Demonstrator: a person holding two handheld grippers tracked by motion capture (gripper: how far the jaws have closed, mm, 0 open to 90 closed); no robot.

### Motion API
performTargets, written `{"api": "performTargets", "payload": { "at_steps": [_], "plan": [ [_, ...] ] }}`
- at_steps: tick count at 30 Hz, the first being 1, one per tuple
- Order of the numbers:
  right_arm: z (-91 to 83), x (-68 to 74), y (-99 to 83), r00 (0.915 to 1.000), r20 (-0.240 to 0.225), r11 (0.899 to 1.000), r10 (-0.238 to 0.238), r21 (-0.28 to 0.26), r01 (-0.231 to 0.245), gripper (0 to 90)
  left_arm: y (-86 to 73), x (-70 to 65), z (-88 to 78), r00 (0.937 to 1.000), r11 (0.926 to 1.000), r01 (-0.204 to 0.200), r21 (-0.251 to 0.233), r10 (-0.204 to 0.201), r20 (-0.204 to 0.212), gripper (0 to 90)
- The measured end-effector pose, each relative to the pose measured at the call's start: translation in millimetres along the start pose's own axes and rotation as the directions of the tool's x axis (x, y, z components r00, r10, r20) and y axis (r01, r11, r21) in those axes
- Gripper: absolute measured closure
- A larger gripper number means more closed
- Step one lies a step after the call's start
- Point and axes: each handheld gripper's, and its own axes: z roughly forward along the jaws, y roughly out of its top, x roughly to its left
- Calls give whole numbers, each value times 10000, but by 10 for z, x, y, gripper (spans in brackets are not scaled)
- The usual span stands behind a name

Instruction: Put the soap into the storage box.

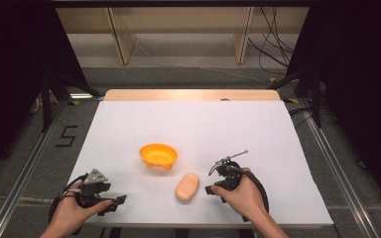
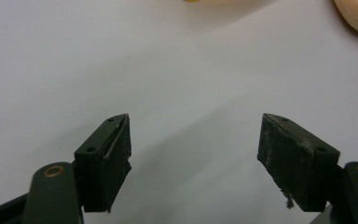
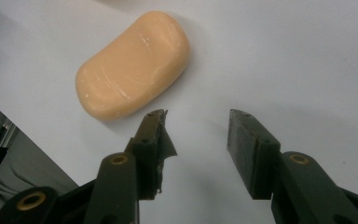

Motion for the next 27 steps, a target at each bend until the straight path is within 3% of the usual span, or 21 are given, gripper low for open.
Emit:
{"api": "performTargets", "payload": {
  "at_steps": [2, 4, 5, 7, 10, 13, 14, 16, 19, 20, 22, 23, 26, 27],
  "plan": [
    [-2, 40, 18, 9998, 4, 9998, 198, 38, -198, 563, -7, -4, 4, 10000, 10000, -55, 76, 55, 17, 253],
    [6, 68, 47, 10000, -15, 10000, 33, -7, -33, 558, -10, -11, 7, 10000, 9999, -96, 58, 96, -11, 253],
    [5, 99, 61, 9997, 46, 9997, 251, 41, -252, 555, -12, -19, 8, 10000, 10000, 23, 92, -23, 11, 253],
    [8, 111, 82, 9999, 84, 9999, 141, 30, -142, 554, -13, -20, 6, 9999, 9999, -111, 31, 111, 63, 250],
    [10, 152, 131, 9987, 168, 9987, 482, 167, -484, 555, -13, -22, 14, 9999, 9999, -127, 94, 127, 29, 250],
    [14, 222, 211, 9929, -1, 9925, 1188, 307, -1187, 549, -10, -31, 7, 9999, 9999, -45, 117, 43, 158, 250],
    [8, 274, 252, 9841, 103, 9820, 1770, 651, -1773, 546, -9, -31, 9, 9998, 9999, -1, 133, -1, 173, 249],
    [48, 303, 344, 9891, 43, 9879, 1473, 485, -1474, 537, -7, -16, 8, 9998, 9998, -195, 49, 194, 111, 248],
    [98, 367, 453, 9869, 301, 9857, 1587, 518, -1601, 522, -16, -8, 7, 10000, 10000, -25, 67, 24, 84, 249],
    [106, 407, 488, 9800, 437, 9786, 1942, 613, -1967, 519, -22, -10, 9, 9998, 9999, 147, 46, -147, 108, 249],
    [165, 413, 537, 9833, 477, 9813, 1758, 712, -1789, 510, -19, 14, 7, 9999, 10000, -72, 64, 71, 73, 249],
    [183, 445, 557, 9775, 627, 9748, 2016, 843, -2065, 506, -19, 14, 5, 9999, 10000, -18, 81, 17, 101, 249],
    [267, 447, 591, 9815, 734, 9785, 1766, 950, -1832, 497, -23, 8, 8, 9998, 9998, 143, 133, -145, 164, 248],
    [287, 459, 599, 9795, 807, 9769, 1846, 936, -1919, 490, -21, 18, 9, 9999, 9999, -42, 96, 41, 155, 248]
  ]
}}
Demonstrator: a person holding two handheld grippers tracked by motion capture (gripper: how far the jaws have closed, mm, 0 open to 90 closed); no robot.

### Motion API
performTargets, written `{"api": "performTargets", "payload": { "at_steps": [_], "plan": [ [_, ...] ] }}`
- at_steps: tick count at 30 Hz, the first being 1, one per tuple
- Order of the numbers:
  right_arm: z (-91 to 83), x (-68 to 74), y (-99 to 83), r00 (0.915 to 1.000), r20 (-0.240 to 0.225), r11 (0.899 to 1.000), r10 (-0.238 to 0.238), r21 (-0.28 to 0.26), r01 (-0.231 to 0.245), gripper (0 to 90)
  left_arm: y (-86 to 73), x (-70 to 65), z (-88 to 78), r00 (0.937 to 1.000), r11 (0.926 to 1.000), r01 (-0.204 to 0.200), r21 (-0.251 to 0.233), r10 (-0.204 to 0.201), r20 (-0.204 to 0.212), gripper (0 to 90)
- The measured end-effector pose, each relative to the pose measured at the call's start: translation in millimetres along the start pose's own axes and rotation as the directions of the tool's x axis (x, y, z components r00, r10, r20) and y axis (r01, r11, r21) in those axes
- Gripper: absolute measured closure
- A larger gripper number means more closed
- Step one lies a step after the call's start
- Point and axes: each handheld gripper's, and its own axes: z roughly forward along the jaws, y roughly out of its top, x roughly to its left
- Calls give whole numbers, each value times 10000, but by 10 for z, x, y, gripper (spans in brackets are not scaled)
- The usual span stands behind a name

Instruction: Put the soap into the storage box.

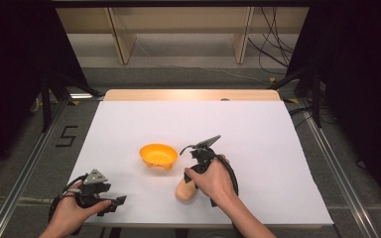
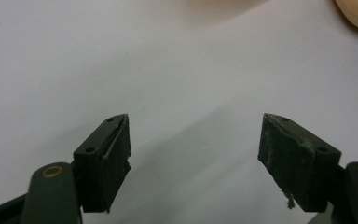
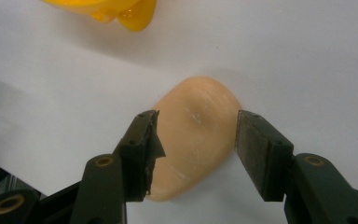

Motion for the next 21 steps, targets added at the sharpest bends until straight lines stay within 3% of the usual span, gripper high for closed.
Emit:
{"api": "performTargets", "payload": {
  "at_steps": [1, 4, 5, 7, 8, 9, 10, 11, 12, 13, 15, 16, 18, 21],
  "plan": [
    [9, 20, 5, 9997, 66, 9997, 219, 75, -219, 484, -2, 2, 5, 10000, 10000, -33, 0, 33, -29, 248],
    [80, 11, 20, 9995, 285, 9996, -132, -230, 139, 453, -4, 8, 7, 9999, 9999, -80, 75, 81, -67, 248],
    [80, 29, 26, 9992, 367, 9999, 150, 54, -152, 451, -10, -2, 6, 9999, 9998, 143, 101, -143, 41, 248],
    [86, 59, 24, 9968, 657, 9990, 451, 40, -455, 433, -12, -2, 6, 9999, 9998, 166, 98, -167, 13, 248],
    [99, 39, 27, 9980, 599, 9997, 199, 98, -205, 422, -10, 8, 8, 10000, 10000, -35, 54, 36, -10, 248],
    [128, -7, 36, 9969, 553, 9983, -553, -127, 560, 414, -12, 3, 11, 10000, 9999, 67, 83, -67, -3, 248],
    [139, -2, 36, 9970, 578, 9985, -522, -145, 531, 409, -11, 2, 13, 9999, 9998, 115, 138, -116, 30, 248],
    [141, 11, 37, 9972, 616, 9989, -421, -185, 433, 400, -12, -3, 12, 9999, 9998, 148, 119, -148, 10, 248],
    [146, 29, 39, 9970, 664, 9991, -399, -143, 410, 395, -6, 14, 13, 9999, 9998, -143, 103, 143, -69, 248],
    [145, 76, 36, 9969, 781, 9999, 90, 132, -101, 393, -7, 12, 11, 9999, 9998, -134, 120, 134, -66, 248],
    [160, 104, 46, 9934, 1080, 9986, 382, 319, -419, 391, -8, 13, 12, 9999, 9998, -145, 125, 146, -59, 248],
    [173, 100, 57, 9948, 1011, 9998, 122, 117, -134, 391, -12, 7, 12, 10000, 9999, -47, 97, 47, 0, 248],
    [190, 139, 74, 9905, 1302, 9982, 443, 345, -492, 389, -16, 9, 15, 10000, 9999, -48, 110, 47, 37, 248],
    [213, 224, 95, 9890, 1287, 9962, 730, 373, -784, 389, -16, 10, 12, 10000, 9999, -65, 102, 65, 43, 248]
  ]
}}
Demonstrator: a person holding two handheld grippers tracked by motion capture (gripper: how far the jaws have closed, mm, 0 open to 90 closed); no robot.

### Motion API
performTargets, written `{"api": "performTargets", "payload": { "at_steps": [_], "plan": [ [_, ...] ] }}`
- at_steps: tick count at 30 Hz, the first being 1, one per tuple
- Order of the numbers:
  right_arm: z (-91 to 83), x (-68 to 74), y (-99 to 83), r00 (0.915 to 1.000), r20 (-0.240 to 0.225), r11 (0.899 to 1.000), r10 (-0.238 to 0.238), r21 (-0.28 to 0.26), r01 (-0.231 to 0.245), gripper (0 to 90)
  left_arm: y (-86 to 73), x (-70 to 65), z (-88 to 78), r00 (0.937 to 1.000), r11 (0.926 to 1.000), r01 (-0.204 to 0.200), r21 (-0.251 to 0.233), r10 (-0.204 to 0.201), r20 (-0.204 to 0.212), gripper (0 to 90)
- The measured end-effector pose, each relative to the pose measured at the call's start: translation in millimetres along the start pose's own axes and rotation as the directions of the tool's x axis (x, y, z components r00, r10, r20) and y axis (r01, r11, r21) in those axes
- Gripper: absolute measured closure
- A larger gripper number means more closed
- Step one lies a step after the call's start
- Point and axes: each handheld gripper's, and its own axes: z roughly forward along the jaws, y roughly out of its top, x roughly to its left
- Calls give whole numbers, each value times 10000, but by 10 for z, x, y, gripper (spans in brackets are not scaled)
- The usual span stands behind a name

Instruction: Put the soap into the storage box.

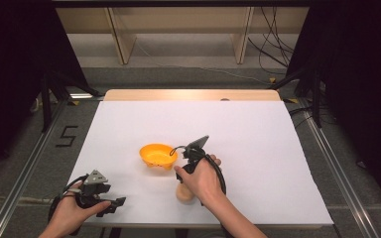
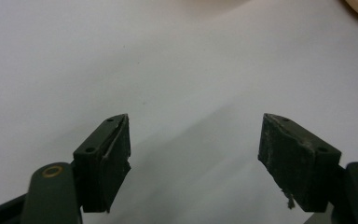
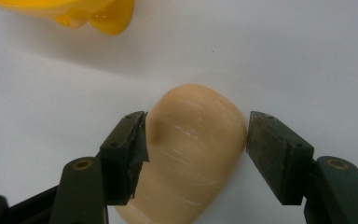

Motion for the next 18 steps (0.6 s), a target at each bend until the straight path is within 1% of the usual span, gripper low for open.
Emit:
{"api": "performTargets", "payload": {
  "at_steps": [1, 3, 4, 5, 6, 7, 8, 9, 10, 11, 12, 14, 15, 16, 17, 18],
  "plan": [
    [10, 13, 11, 9997, 78, 9997, -225, 125, 224, 389, 1, 1, -2, 10000, 10000, -10, -8, 10, 3, 248],
    [22, 73, 17, 9996, 96, 9997, -249, 79, 248, 386, 3, 5, -6, 10000, 10000, -38, -22, 38, 9, 248],
    [29, 78, 19, 9993, 34, 9992, -374, 141, 373, 385, -3, -5, -4, 9998, 9998, 191, -33, -191, 29, 248],
    [44, 97, 16, 9989, 26, 9986, -475, 213, 475, 386, 0, 8, -7, 10000, 10000, -21, -24, 21, 19, 248],
    [59, 79, 16, 9969, -331, 9969, -711, 323, 722, 383, -2, 7, -10, 10000, 10000, 3, 44, -3, 37, 248],
    [68, 110, 5, 9983, -11, 9977, -589, 328, 589, 377, -5, 7, -6, 10000, 10000, 16, 18, -17, 49, 248],
    [79, 121, -6, 9979, 60, 9974, -646, 333, 643, 371, -6, 6, -1, 10000, 10000, 43, -2, -43, 48, 248],
    [96, 127, -12, 9984, 85, 9975, -558, 440, 554, 368, -9, 0, 4, 9998, 9998, 174, 3, -174, 82, 248],
    [96, 121, -20, 9956, -41, 9947, -932, 431, 933, 362, -5, 1, 1, 9999, 9999, 136, 80, -136, 66, 248],
    [101, 96, -21, 9923, -391, 9916, -1176, 488, 1195, 361, -5, 1, -1, 10000, 10000, 60, -18, -59, 45, 248],
    [96, 127, -28, 9941, 18, 9929, -1084, 500, 1081, 359, -2, 8, -5, 10000, 10000, -57, -14, 57, 64, 248],
    [96, 123, -29, 9881, -44, 9865, -1537, 571, 1537, 358, -3, 7, -5, 10000, 10000, -56, -3, 56, 73, 248],
    [103, 112, -28, 9845, -356, 9830, -1715, 606, 1734, 358, -3, 6, -1, 10000, 10000, -37, -16, 37, 55, 248],
    [102, 128, -34, 9823, -103, 9801, -1872, 647, 1875, 358, -3, 6, 0, 10000, 10000, -39, 16, 39, 49, 248],
    [102, 135, -36, 9782, 24, 9761, -2079, 650, 2073, 358, -4, 6, 1, 10000, 10000, -25, 10, 25, 60, 248],
    [108, 145, -42, 9781, 15, 9763, -2079, 609, 2075, 359, -5, 5, 1, 10000, 10000, -16, 13, 15, 71, 248]
  ]
}}
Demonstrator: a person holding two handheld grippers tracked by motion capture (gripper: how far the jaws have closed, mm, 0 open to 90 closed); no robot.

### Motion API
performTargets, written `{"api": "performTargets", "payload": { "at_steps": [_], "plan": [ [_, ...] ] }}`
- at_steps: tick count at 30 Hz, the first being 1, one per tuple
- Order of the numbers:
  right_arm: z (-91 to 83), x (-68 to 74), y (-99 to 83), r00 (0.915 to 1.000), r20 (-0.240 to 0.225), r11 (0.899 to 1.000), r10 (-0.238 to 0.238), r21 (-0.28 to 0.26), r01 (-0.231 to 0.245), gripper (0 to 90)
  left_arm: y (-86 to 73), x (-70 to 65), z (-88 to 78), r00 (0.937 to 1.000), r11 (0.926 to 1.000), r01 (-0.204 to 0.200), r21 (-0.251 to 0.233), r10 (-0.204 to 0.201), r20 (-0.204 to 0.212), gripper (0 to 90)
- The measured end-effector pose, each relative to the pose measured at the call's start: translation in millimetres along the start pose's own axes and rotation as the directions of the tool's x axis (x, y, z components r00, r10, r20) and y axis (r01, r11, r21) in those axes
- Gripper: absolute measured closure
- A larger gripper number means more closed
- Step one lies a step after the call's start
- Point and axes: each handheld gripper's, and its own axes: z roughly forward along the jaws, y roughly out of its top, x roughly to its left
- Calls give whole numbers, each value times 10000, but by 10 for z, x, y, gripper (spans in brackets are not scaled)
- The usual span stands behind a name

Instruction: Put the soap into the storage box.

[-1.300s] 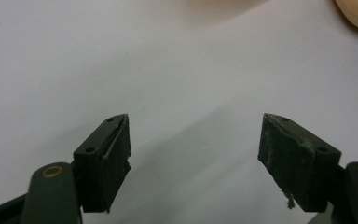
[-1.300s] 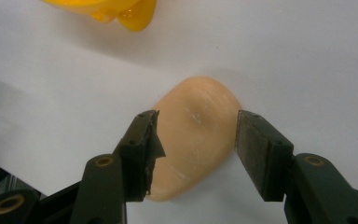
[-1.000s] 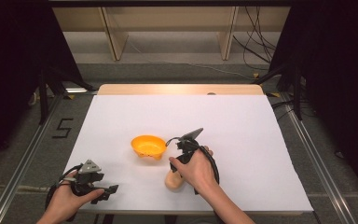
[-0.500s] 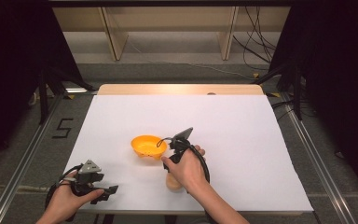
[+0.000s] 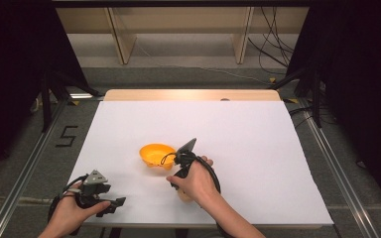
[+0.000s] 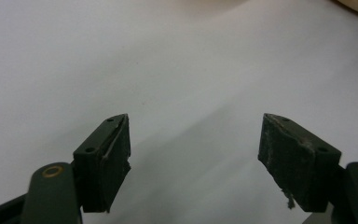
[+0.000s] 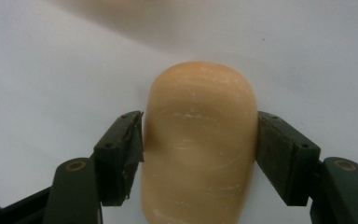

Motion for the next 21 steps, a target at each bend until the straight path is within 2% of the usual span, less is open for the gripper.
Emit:
{"api": "performTargets", "payload": {
  "at_steps": [1, 2, 5, 6, 7, 10, 11, 13, 17, 19, 21],
  "plan": [
    [2, 1, -2, 9998, 69, 9999, -164, -42, 164, 359, 0, 1, -1, 10000, 10000, -22, 13, 22, 1, 248],
    [-7, -6, 6, 9993, -6, 9991, -374, 175, 374, 357, -1, 2, -1, 10000, 10000, -36, 16, 36, 13, 248],
    [6, 12, -3, 9985, -28, 9983, -541, 212, 542, 346, -3, 3, 2, 10000, 10000, -54, 39, 54, 28, 247],
    [18, 11, -6, 9972, 66, 9972, -742, 129, 741, 341, -3, 3, 3, 10000, 10000, -64, 45, 64, 32, 247],
    [29, 23, -14, 9973, 100, 9974, -721, 77, 720, 341, -4, 4, -2, 9999, 9999, -110, 108, 109, 72, 247],
    [41, 23, -13, 9966, -32, 9959, -821, 365, 822, 336, -3, 3, -4, 9999, 9998, -106, 141, 105, 76, 246],
    [57, 20, -16, 9949, 115, 9948, -1006, 187, 1004, 336, -3, 4, -5, 9999, 9998, -110, 148, 109, 85, 246],
    [63, 30, -16, 9945, 81, 9937, -1040, 432, 1036, 340, -7, 1, 4, 9999, 9999, -80, 77, 79, 85, 245],
    [76, 23, -17, 9903, 79, 9897, -1385, 374, 1382, 342, -3, 5, 8, 9999, 9999, -117, 85, 117, -22, 245],
    [76, 30, -18, 9904, 62, 9896, -1380, 425, 1376, 342, -1, 14, 9, 9996, 9996, -264, 84, 264, -21, 245],
    [76, 19, -20, 9885, 5, 9878, -1515, 378, 1514, 343, -4, 8, 12, 9998, 9997, -212, 75, 212, -33, 245]
  ]
}}
